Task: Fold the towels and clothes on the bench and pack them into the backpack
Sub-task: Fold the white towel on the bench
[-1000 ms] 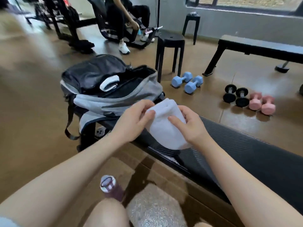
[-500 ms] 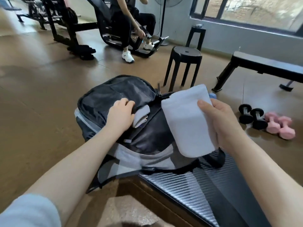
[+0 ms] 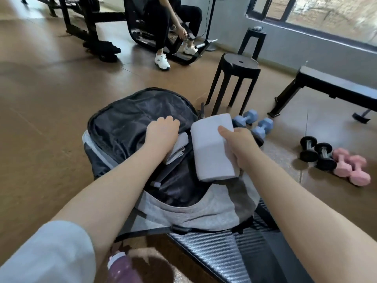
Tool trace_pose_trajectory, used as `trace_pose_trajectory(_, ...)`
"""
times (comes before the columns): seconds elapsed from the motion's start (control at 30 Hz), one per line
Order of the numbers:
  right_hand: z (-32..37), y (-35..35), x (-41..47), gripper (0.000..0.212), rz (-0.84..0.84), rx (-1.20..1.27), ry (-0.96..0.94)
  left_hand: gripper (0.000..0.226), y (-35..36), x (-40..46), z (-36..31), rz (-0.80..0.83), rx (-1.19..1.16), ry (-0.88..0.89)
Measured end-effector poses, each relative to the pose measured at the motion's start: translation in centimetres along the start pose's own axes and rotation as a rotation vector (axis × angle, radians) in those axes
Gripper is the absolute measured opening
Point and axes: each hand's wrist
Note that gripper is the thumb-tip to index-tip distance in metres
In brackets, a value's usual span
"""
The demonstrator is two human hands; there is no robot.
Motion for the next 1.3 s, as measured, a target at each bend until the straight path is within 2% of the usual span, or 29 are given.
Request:
trace_pose_trajectory(0.1,-1.4,1.0,1.2,0.042,0.0,-0.012,0.029,0.018,-0.6,0.7,-0.1,-0.03,-0.133,-0.051)
trace_pose_trajectory(0.17,-1.9,1.5,1.7,0.044,-0.008,0.033,0.074,0.023,-1.9,0.9,0.4,-0.12,-0.299,-0.116)
trace_pose_trajectory(0.27,-2.0,2.3,2.7,0.047,0.012,0.191,0.162,0.023,-4.1,1.2,1.7,-0.271,-0.532,-0.201)
trace_pose_trajectory(0.4,0.0,4.5,4.2,0.053,0.058,0.426,0.139,0.02,-5.2,1.1,2.3,-0.332,-0.684,-0.21)
trace_pose_trajectory(0.47,1.1,5.9,5.0,0.063,0.045,0.292,0.087,0.02,-5.0,0.8,2.4,-0.354,-0.684,-0.195)
trace_pose_trajectory(0.53,0.8,7.1,5.1,0.076,-0.03,-0.128,0.021,0.019,-4.4,0.6,2.3,-0.347,-0.665,-0.18)
trace_pose_trajectory(0.6,-1.2,7.2,4.3,0.073,-0.215,-0.457,-0.145,0.02,-3.5,0.2,1.8,-0.307,-0.635,-0.158)
trace_pose_trajectory(0.63,-2.4,7.1,3.9,0.063,-0.264,-0.5,-0.285,0.02,-2.9,0.0,1.5,-0.291,-0.631,-0.149)
trace_pose_trajectory(0.67,-3.5,6.8,3.4,0.049,-0.222,-0.497,-0.422,0.021,-2.4,-0.2,1.3,-0.281,-0.639,-0.144)
trace_pose_trajectory(0.7,-4.5,6.5,2.9,0.038,-0.095,-0.486,-0.513,0.02,-1.9,-0.4,1.2,-0.279,-0.654,-0.145)
trace_pose_trajectory(0.73,-5.4,6.1,2.4,0.038,0.072,-0.507,-0.561,0.02,-1.5,-0.6,1.1,-0.28,-0.674,-0.15)
trace_pose_trajectory(0.8,-6.6,5.9,2.0,0.078,0.318,-0.605,-0.599,0.019,-1.0,-0.8,1.0,-0.282,-0.704,-0.149)
trace_pose_trajectory(0.83,-6.8,6.1,1.7,0.092,0.357,-0.658,-0.626,0.019,-0.9,-0.9,1.0,-0.281,-0.71,-0.139)
trace_pose_trajectory(0.9,-6.6,7.3,1.3,0.093,0.292,-0.716,-0.679,0.019,-0.9,-1.2,0.8,-0.274,-0.715,-0.111)
trace_pose_trajectory(1.0,-4.8,9.5,2.3,0.078,0.093,-0.784,-0.752,0.017,-1.0,-1.6,0.9,-0.302,-0.747,-0.069)
trace_pose_trajectory(1.07,-3.2,10.7,3.7,0.072,0.026,-0.908,-0.763,0.016,-1.1,-1.8,1.0,-0.326,-0.749,-0.025)
trace_pose_trajectory(1.17,-1.7,12.2,4.9,0.067,0.053,-1.096,-0.673,0.022,-1.1,-2.3,0.9,-0.316,-0.743,0.02)
trace_pose_trajectory(1.3,-2.5,11.3,3.5,0.051,0.166,-0.918,-0.796,0.018,0.1,-3.1,0.8,-0.279,-0.723,-0.021)
Point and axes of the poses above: each hand's wrist, its own x-axis towards the middle knuckle, its own y-axis out of the palm, z = x × y, and after that the axes turned 9 degrees about -x, right-handed
